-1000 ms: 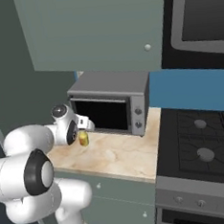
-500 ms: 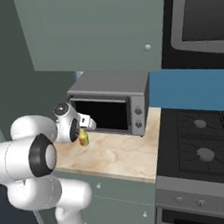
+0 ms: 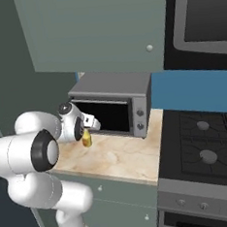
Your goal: Place the mayonnaise and mustard from the counter to the top shelf of the fridge. If the existing items in the fridge are on the top shelf, move them to other shelves.
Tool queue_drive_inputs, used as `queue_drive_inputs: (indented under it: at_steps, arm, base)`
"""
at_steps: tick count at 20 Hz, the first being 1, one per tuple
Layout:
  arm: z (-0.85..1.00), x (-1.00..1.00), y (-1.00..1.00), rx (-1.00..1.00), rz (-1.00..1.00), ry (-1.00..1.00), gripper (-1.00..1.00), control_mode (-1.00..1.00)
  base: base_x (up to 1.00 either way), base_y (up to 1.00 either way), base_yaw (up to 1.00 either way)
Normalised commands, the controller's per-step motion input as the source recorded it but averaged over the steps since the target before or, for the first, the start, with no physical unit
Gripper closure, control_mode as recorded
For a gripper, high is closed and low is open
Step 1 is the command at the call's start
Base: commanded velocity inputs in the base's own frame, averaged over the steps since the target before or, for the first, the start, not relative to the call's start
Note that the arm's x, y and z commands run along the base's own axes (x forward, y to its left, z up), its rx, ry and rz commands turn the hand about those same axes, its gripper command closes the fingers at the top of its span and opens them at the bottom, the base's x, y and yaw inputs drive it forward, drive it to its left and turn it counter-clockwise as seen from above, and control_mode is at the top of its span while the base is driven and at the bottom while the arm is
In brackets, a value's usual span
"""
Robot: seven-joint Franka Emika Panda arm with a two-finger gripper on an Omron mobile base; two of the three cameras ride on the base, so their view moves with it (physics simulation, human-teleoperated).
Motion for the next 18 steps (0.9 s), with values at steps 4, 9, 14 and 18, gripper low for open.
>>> queue_drive_inputs:
  at_steps: [4,9,14,18]
  arm:
    - [0.21,-0.22,-0.01,0.01,0.0,0.08,1.0,-1.0]
    - [0.95,-0.63,0.0,0.02,0.0,0.0,1.0,-1.0]
    - [1.0,-0.83,0.0,0.0,0.02,0.0,1.0,-1.0]
    - [1.0,-1.0,-0.07,0.0,0.09,-0.01,1.0,-1.0]
  base:
    - [0.0,0.0,0.0]
    - [0.0,0.0,0.0]
    - [0.0,0.0,0.0]
    - [0.0,0.0,0.0]
